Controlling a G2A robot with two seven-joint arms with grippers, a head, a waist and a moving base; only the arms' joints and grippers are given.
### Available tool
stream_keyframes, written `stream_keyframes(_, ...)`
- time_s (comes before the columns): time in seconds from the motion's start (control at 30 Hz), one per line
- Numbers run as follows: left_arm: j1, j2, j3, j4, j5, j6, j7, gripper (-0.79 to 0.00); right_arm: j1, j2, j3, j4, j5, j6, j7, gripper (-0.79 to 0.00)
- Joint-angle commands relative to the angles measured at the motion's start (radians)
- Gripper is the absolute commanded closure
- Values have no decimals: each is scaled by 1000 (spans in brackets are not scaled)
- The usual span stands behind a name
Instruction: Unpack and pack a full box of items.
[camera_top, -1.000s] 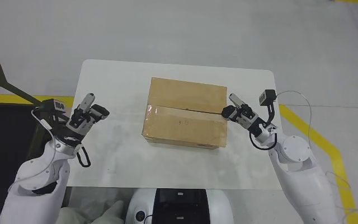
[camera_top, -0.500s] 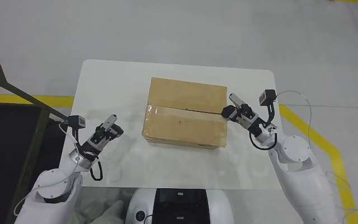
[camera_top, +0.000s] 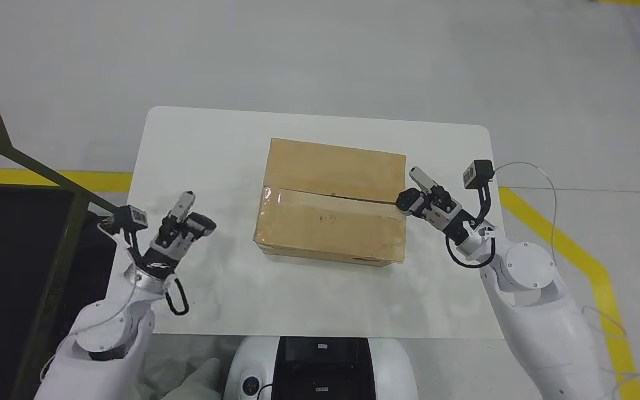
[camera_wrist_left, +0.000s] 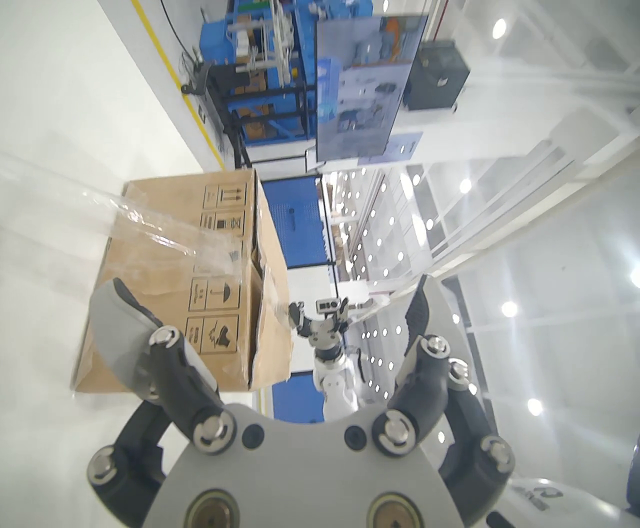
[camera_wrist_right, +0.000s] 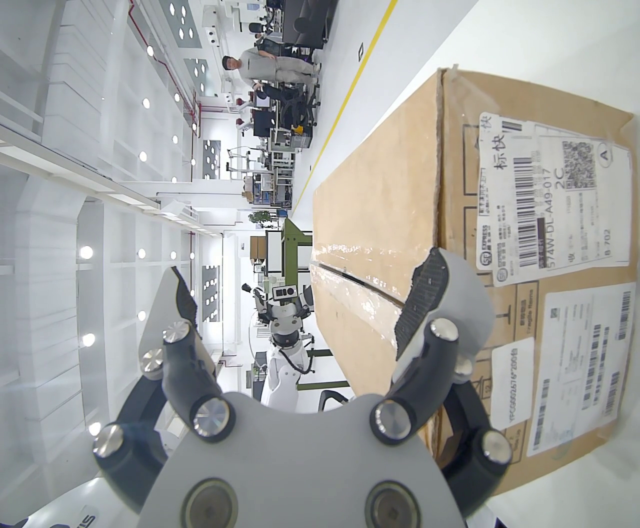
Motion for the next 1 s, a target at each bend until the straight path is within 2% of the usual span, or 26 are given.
stream_keyframes(0.0, 0, -4, 29, 18, 31, -4, 29, -785, 0, 0, 0, 0, 0, 0, 0, -785)
stream_keyframes(0.27, -24, -30, 144, 90, 111, -65, 208, -785, 0, 0, 0, 0, 0, 0, 0, -785)
stream_keyframes(0.43, -76, -39, 196, 151, 211, -78, 245, -785, 0, 0, 0, 0, 0, 0, 0, -785)
stream_keyframes(0.67, -164, -59, 261, 227, 194, -86, 330, -779, 0, 0, 0, 0, 0, 0, 0, -785)
stream_keyframes(0.87, -220, -72, 293, 272, 193, -66, 359, -785, 0, 0, 0, 0, 0, 0, 0, -785)
stream_keyframes(0.93, -235, -75, 299, 286, 195, -61, 363, -693, 0, 0, 0, 0, 0, 0, 0, -785)
stream_keyframes(0.97, -242, -77, 301, 293, 197, -59, 368, -696, 0, 0, 0, 0, 0, 0, 0, -785)
